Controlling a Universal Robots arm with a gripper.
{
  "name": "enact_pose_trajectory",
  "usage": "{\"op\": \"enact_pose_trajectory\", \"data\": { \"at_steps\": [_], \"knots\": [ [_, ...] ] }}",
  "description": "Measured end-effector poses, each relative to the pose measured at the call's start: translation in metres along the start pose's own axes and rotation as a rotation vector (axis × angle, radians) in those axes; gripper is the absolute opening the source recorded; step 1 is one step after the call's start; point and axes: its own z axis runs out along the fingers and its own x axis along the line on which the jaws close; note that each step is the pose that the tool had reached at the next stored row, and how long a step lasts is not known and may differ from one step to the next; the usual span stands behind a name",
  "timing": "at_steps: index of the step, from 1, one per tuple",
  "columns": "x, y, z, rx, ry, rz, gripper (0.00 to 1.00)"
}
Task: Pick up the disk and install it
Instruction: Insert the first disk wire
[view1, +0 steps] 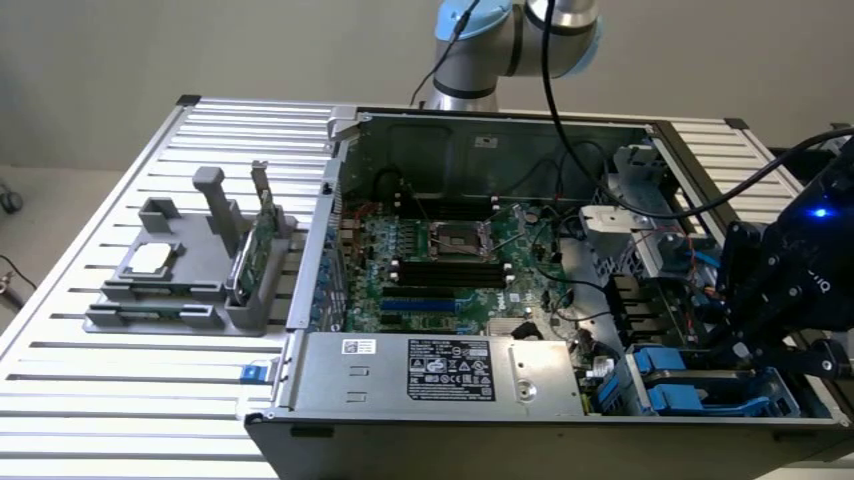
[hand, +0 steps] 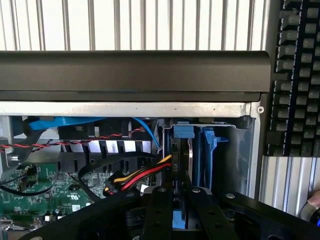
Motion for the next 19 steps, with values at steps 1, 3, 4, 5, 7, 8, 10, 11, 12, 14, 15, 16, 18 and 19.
{"op": "enact_pose_trajectory", "data": {
  "at_steps": [1,3,4,5,7,8,10,11,12,14,15,16,18,19],
  "knots": [
    [0.0,0.0001,0.0003,0.0,0.0001,-0.001,0.17],
    [0.0,0.0008,0.0006,0.0,0.0002,-0.003,0.17],
    [0.0,0.001,0.0007,0.0,0.0002,-0.003,0.17],
    [0.0,0.0013,0.0009,0.0001,0.0002,-0.004,0.17],
    [0.0,0.0016,0.0012,0.0,0.0002,-0.006,0.17],
    [0.0,0.0016,0.0014,0.0,0.0003,-0.007,0.17],
    [0.0,0.0019,0.0016,0.0,0.0004,-0.008,0.17],
    [0.0,0.0022,0.0018,0.0002,0.0004,-0.009,0.17],
    [0.0,0.0027,0.0018,0.0003,0.0004,-0.01,0.17],
    [0.0,0.0031,0.002,0.0004,0.0001,-0.011,0.17],
    [0.0,0.0031,0.0021,0.0004,0.0,-0.011,0.17],
    [0.0,0.0031,0.0024,0.0005,0.0001,-0.011,0.17],
    [0.0,0.0032,0.003,0.0005,0.0,-0.012,0.17],
    [0.0,0.0031,0.0034,0.0005,0.0,-0.012,0.17]
  ]
}}
